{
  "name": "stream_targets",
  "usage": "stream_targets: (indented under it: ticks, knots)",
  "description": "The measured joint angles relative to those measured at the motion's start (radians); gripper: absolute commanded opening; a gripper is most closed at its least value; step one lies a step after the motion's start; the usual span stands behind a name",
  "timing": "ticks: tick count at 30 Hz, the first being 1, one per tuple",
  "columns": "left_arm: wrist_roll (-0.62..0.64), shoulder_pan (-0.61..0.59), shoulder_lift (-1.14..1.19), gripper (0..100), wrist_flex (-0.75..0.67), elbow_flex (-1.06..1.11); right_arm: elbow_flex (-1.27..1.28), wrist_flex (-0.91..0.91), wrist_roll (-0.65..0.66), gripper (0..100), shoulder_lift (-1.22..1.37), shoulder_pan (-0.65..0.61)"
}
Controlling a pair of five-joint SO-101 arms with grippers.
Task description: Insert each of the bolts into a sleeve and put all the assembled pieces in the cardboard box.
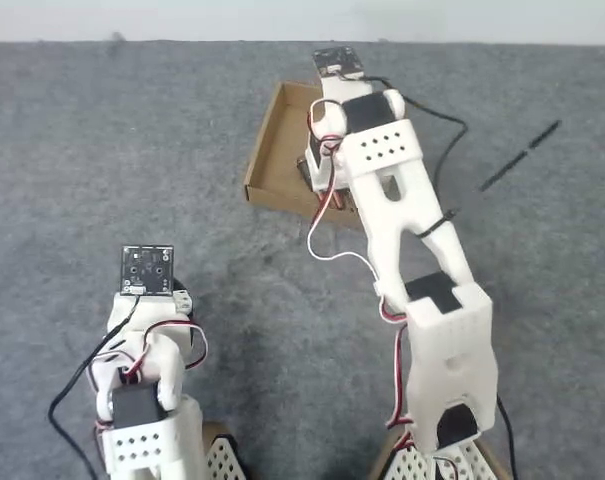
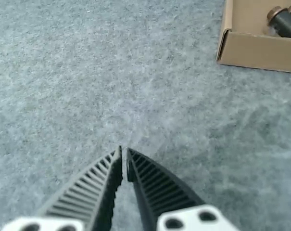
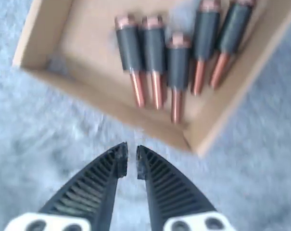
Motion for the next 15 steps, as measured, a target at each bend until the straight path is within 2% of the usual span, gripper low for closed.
stream_targets:
  ticks: [2,7,15]
  knots:
    - [0.000,0.000,0.000,1,0.000,0.000,0.000,0.058,0.000,0.6,-0.038,0.000]
    - [0.000,0.000,0.000,1,0.000,0.000,0.064,0.066,-0.048,0.6,-0.178,0.043]
    - [0.000,0.000,0.000,1,0.000,0.000,0.466,0.066,-0.055,0.6,-0.537,0.071]
